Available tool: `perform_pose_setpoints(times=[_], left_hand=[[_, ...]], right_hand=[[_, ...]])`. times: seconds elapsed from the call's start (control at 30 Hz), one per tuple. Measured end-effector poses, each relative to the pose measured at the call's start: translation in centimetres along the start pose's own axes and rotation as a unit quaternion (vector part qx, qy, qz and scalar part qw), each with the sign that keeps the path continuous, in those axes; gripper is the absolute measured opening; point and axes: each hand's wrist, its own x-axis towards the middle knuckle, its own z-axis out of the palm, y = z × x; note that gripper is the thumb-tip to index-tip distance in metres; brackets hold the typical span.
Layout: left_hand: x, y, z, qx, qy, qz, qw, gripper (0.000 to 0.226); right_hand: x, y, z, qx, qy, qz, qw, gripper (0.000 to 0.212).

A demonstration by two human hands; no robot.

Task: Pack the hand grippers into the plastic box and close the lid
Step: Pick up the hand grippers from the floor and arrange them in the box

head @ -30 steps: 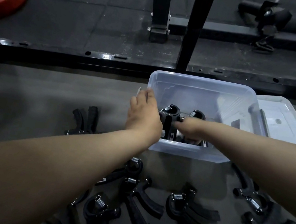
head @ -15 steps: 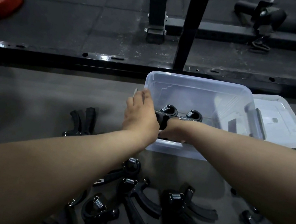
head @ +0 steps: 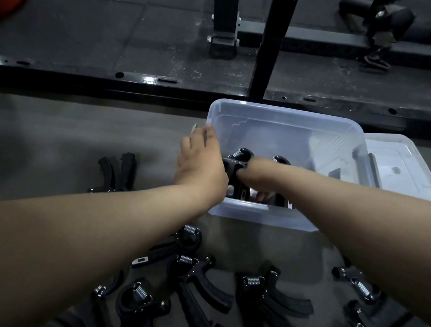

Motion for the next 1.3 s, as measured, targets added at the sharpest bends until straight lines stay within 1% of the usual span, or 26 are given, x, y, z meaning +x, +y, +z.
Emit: perform_pose_setpoints(times=[0.03, 0.1, 0.13, 0.17, 0.2, 0.27, 0.3, 0.33, 0.37, 0.43, 0.47, 0.53, 0.6, 0.73, 0.83, 0.97, 1.0, 1.07, 1.1, 1.13, 1.2, 1.23, 1.27, 1.3], left_hand=[[0.0, 0.0, 0.0, 0.001, 0.001, 0.001, 1.0, 0.096], [0.0, -0.1, 0.1, 0.002, 0.007, 0.003, 1.0, 0.094], [0.0, -0.1, 0.2, 0.001, 0.009, 0.004, 1.0, 0.093], [0.1, -0.1, 0.3, 0.0, 0.009, 0.003, 1.0, 0.092], [0.1, -0.1, 0.3, 0.0, 0.009, 0.002, 1.0, 0.091], [0.2, -0.1, 0.4, -0.001, 0.008, 0.0, 1.0, 0.092], [0.2, -0.1, 0.4, 0.0, 0.008, -0.001, 1.0, 0.093], [0.2, -0.1, 0.5, 0.002, 0.009, -0.002, 1.0, 0.092], [0.2, -0.1, 0.6, 0.003, 0.012, -0.003, 1.0, 0.091], [0.2, -0.2, 0.7, 0.007, 0.019, -0.002, 1.0, 0.089], [0.2, -0.2, 0.7, 0.009, 0.02, -0.002, 1.0, 0.088], [0.2, -0.2, 0.8, 0.013, 0.018, -0.002, 1.0, 0.088], [0.1, -0.1, 0.7, 0.017, 0.019, -0.007, 1.0, 0.088], [0.3, 0.0, 0.5, 0.025, 0.028, -0.013, 0.999, 0.088], [0.5, 0.0, 0.5, 0.034, 0.022, -0.013, 0.999, 0.089], [0.4, 0.0, 0.4, 0.036, 0.021, -0.012, 0.999, 0.087], [0.4, 0.0, 0.3, 0.033, 0.017, -0.012, 0.999, 0.087], [0.4, -0.1, 0.2, 0.027, 0.01, -0.009, 1.0, 0.088], [0.3, -0.2, 0.1, 0.024, 0.007, -0.006, 1.0, 0.088], [0.2, -0.3, 0.1, 0.02, 0.004, -0.003, 1.0, 0.088], [0.0, -0.4, 0.2, 0.015, -0.001, -0.001, 1.0, 0.086], [0.0, -0.4, 0.3, 0.014, -0.002, -0.001, 1.0, 0.086], [0.0, -0.4, 0.3, 0.014, -0.003, -0.001, 1.0, 0.086], [-0.1, -0.4, 0.3, 0.017, -0.001, -0.002, 1.0, 0.086]], right_hand=[[-0.4, 0.4, -1.2, -0.014, 0.042, -0.001, 0.999, 0.027], [-0.8, 1.8, -3.2, -0.071, 0.109, 0.018, 0.991, 0.017], [-0.9, 2.9, -3.8, -0.108, 0.117, 0.036, 0.987, 0.015], [-1.7, 3.6, -4.0, -0.15, 0.102, 0.058, 0.982, 0.016], [-2.1, 4.5, -3.7, -0.158, 0.061, 0.087, 0.982, 0.018], [-1.8, 6.1, -2.5, -0.09, -0.019, 0.133, 0.987, 0.025], [-1.8, 6.3, -2.0, -0.056, -0.035, 0.127, 0.99, 0.028], [-1.0, 6.8, -1.6, -0.04, -0.04, 0.112, 0.992, 0.026], [-0.2, 7.2, -1.1, -0.039, -0.04, 0.096, 0.994, 0.021], [-0.3, 6.9, -0.7, -0.046, -0.033, 0.09, 0.994, 0.011], [-0.6, 6.6, -0.8, -0.039, -0.033, 0.091, 0.995, 0.01], [-1.4, 6.0, -1.1, -0.004, -0.014, 0.099, 0.995, 0.019], [-2.1, 5.5, -1.7, -0.006, 0.037, 0.097, 0.995, 0.026], [-4.5, 4.9, -2.0, -0.022, 0.128, 0.001, 0.992, 0.024], [-6.1, 5.3, -1.4, -0.038, 0.169, -0.056, 0.983, 0.025], [-8.8, 5.7, -0.7, -0.007, 0.24, -0.134, 0.961, 0.022], [-9.5, 5.9, -0.2, 0.0, 0.247, -0.157, 0.956, 0.021], [-10.7, 6.4, 1.6, -0.02, 0.241, -0.204, 0.949, 0.021], [-11.5, 6.7, 2.7, -0.044, 0.254, -0.233, 0.938, 0.023], [-12.2, 7.1, 3.9, -0.075, 0.284, -0.269, 0.917, 0.028], [-14.1, 8.4, 6.2, -0.179, 0.324, -0.361, 0.856, 0.044], [-14.9, 9.4, 7.7, -0.249, 0.306, -0.411, 0.822, 0.049], [-15.4, 10.5, 9.5, -0.314, 0.265, -0.445, 0.796, 0.05], [-15.8, 11.5, 11.4, -0.365, 0.21, -0.435, 0.796, 0.051]])
